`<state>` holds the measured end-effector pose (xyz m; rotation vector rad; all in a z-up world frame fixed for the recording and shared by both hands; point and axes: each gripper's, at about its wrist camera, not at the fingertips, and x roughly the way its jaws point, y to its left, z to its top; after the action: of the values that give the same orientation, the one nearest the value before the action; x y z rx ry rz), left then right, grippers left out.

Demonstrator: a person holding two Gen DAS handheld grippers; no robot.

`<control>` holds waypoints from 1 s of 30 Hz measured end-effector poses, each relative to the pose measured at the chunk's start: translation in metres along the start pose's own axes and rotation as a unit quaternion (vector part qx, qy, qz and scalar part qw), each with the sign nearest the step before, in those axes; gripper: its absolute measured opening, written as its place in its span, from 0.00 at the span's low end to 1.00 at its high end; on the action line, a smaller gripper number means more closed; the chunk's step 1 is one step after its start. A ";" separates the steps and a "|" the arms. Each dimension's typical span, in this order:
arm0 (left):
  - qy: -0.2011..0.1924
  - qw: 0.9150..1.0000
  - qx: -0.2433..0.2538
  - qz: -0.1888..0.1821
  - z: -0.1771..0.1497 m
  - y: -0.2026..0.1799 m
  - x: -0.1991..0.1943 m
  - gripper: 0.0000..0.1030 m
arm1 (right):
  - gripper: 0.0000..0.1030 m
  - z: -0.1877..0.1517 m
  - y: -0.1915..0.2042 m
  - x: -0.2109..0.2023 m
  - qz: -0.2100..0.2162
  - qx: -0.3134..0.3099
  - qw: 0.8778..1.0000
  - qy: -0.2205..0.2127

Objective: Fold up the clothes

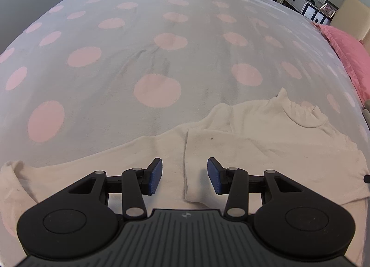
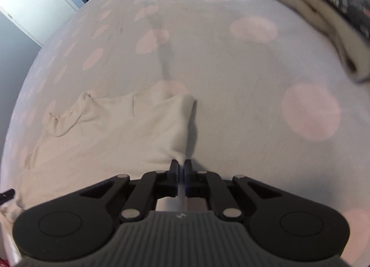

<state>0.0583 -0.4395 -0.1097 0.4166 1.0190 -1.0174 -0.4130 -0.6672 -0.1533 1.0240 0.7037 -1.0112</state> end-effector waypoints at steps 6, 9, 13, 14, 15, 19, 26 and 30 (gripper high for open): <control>-0.006 1.000 -0.006 0.000 0.001 0.003 -0.001 0.40 | 0.07 0.000 -0.001 0.001 -0.018 0.003 1.000 0.009; -0.011 1.000 -0.006 0.002 0.001 0.003 -0.003 0.40 | 0.25 0.001 0.001 -0.004 -0.022 0.001 1.000 0.006; -0.021 1.000 -0.006 0.012 0.004 0.010 -0.011 0.40 | 0.25 0.001 0.007 -0.021 -0.040 -0.016 0.999 -0.015; -0.021 1.000 -0.008 0.014 0.005 0.013 -0.013 0.41 | 0.25 0.001 0.009 -0.025 -0.043 -0.020 0.999 -0.019; -0.021 1.000 -0.008 0.017 0.005 0.016 -0.016 0.43 | 0.25 0.001 0.010 -0.028 -0.043 -0.022 0.999 -0.021; -0.015 0.999 -0.005 0.039 0.006 0.029 -0.025 0.45 | 0.25 0.001 0.011 -0.035 -0.042 -0.028 0.999 -0.021; 0.001 0.995 -0.033 0.098 -0.008 0.072 -0.043 0.46 | 0.30 -0.007 0.021 -0.055 -0.039 -0.052 0.998 -0.023; 0.007 0.989 -0.064 0.134 -0.023 0.101 -0.052 0.47 | 0.32 -0.014 0.032 -0.061 -0.030 -0.065 0.997 -0.023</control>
<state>0.1257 -0.3466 -0.0925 0.4425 1.0039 -0.7050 -0.4076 -0.6281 -0.0951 0.8682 0.7558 -1.0244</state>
